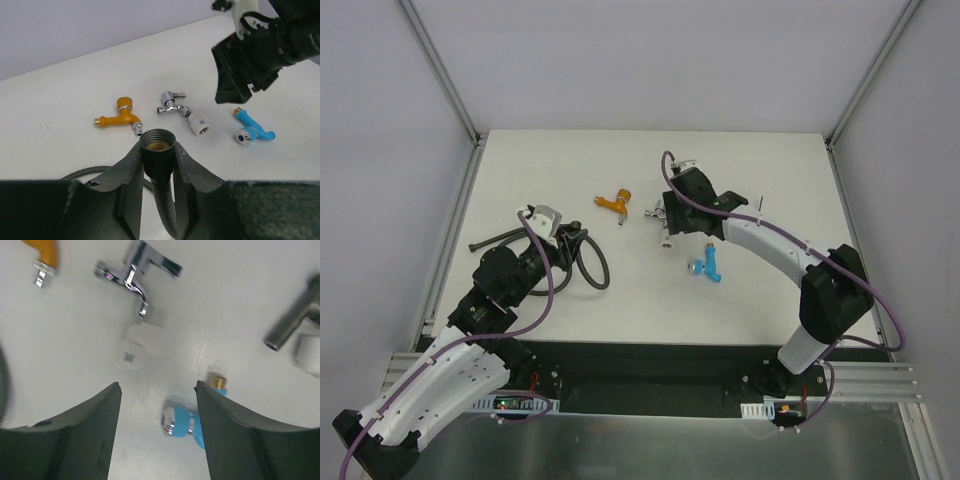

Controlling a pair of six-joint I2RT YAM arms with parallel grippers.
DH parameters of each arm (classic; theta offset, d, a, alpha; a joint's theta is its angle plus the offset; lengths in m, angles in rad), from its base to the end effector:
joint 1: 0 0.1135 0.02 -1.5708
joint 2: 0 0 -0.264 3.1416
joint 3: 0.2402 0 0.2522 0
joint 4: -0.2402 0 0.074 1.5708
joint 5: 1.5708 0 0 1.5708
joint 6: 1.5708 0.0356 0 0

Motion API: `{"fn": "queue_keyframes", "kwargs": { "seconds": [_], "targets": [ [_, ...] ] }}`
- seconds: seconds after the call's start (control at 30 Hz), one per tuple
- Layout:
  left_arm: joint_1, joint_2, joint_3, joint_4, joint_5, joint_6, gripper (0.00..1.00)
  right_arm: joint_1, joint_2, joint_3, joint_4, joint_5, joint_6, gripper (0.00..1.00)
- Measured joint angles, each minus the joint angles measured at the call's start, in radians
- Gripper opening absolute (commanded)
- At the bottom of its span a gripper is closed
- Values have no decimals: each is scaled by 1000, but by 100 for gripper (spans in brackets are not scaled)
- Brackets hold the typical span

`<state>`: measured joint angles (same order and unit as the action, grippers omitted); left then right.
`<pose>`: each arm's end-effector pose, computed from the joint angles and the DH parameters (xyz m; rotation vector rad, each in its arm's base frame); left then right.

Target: Install the water faucets

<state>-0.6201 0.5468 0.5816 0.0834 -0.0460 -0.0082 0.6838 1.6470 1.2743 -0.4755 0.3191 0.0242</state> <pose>0.1198 -0.0835 0.3322 0.4065 1.4133 -0.4792 0.2872 0.2196 0.2626 -0.6284 2.2789 -0.0471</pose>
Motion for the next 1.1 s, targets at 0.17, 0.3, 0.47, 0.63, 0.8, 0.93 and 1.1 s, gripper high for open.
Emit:
{"fn": "queue_keyframes", "kwargs": {
  "seconds": [0.17,0.3,0.47,0.63,0.8,0.93,1.1],
  "targets": [
    [0,0,3,-1,18,0,0,-25,82,139,92,-96,90,44],
    [0,0,5,-1,22,0,0,-46,203,215,153,-126,174,42],
    [0,0,5,-1,46,-2,0,-55,336,277,157,-110,247,42],
    [0,1,5,-1,62,-3,0,-56,414,326,150,-85,286,43],
    [7,1,5,-1,80,-6,0,-57,488,399,151,-74,305,43],
    [13,2,5,-1,91,-8,0,-58,537,418,150,-53,317,43],
    [13,3,5,-1,96,-8,0,-58,564,420,161,-34,323,27]
  ]
}}
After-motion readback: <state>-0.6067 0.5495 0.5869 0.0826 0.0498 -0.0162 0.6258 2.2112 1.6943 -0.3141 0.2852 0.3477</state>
